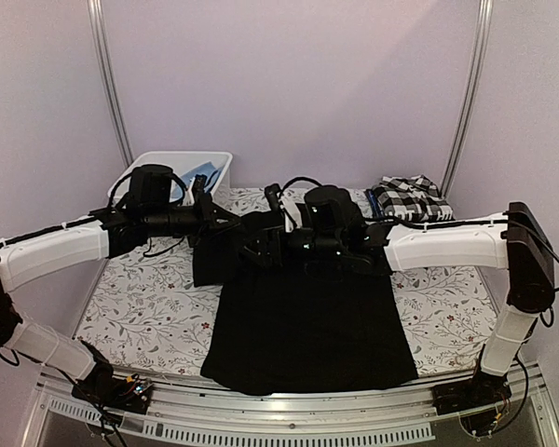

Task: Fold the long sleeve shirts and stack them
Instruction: Pass from the left arm to the right

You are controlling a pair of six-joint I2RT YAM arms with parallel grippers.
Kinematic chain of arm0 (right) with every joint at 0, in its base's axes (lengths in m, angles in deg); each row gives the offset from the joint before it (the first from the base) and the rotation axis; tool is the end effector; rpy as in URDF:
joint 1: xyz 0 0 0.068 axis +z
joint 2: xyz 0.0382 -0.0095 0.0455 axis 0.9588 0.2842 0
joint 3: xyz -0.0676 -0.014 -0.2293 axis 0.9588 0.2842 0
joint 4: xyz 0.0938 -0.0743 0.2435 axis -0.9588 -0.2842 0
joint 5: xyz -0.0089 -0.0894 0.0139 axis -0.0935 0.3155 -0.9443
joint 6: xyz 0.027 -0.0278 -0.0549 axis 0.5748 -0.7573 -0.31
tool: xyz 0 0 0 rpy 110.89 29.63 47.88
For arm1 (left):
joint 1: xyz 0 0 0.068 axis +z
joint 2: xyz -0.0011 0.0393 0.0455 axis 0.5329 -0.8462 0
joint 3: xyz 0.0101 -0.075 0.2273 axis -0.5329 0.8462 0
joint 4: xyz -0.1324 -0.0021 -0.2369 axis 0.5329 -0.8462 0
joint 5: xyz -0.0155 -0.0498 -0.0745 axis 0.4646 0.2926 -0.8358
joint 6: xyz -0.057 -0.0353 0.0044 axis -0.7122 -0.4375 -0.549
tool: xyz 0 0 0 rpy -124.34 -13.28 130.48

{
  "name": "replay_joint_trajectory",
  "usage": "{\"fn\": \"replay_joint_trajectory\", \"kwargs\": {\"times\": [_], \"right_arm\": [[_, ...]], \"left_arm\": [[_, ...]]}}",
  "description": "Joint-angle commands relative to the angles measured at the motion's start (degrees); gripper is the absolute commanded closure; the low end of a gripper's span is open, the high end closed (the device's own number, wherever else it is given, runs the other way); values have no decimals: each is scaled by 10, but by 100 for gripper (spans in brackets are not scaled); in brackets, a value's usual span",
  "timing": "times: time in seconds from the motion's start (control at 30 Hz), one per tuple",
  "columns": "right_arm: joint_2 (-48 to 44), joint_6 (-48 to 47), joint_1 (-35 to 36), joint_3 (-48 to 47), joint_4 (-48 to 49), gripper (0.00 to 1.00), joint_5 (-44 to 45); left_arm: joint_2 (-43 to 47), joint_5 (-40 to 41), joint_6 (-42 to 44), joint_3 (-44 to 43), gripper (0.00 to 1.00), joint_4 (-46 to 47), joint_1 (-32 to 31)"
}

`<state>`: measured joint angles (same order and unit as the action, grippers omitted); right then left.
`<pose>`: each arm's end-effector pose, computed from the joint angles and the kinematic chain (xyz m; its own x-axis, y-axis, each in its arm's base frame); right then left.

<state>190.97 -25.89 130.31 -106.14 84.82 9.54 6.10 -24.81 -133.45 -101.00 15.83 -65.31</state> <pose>0.2331 0.3736 0.2202 -0.5642 -0.0712 -0.8226 -0.7420 0.4808 0.4672 0.2700 -0.2025 0.2481 -0.8710 -0.3653 -0.3285 0.1286 0.4758 -0.8701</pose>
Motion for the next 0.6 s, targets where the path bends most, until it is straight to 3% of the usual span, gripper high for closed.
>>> {"fn": "replay_joint_trajectory", "kwargs": {"times": [0.0,0.17,0.27,0.4,0.57], "right_arm": [[28,9,3,-29,29,26,-1],[46,5,3,-46,19,27,21],[56,1,3,-57,1,33,38],[73,-14,2,-80,-29,55,54],[68,-31,-4,-108,-66,95,78]], "left_arm": [[-20,4,-21,-19,100,37,-19],[-27,5,-22,-22,100,38,-26],[-26,5,-19,-25,100,38,-27],[-27,0,-8,-30,100,39,-27],[-35,-16,9,-37,99,29,-27]]}}
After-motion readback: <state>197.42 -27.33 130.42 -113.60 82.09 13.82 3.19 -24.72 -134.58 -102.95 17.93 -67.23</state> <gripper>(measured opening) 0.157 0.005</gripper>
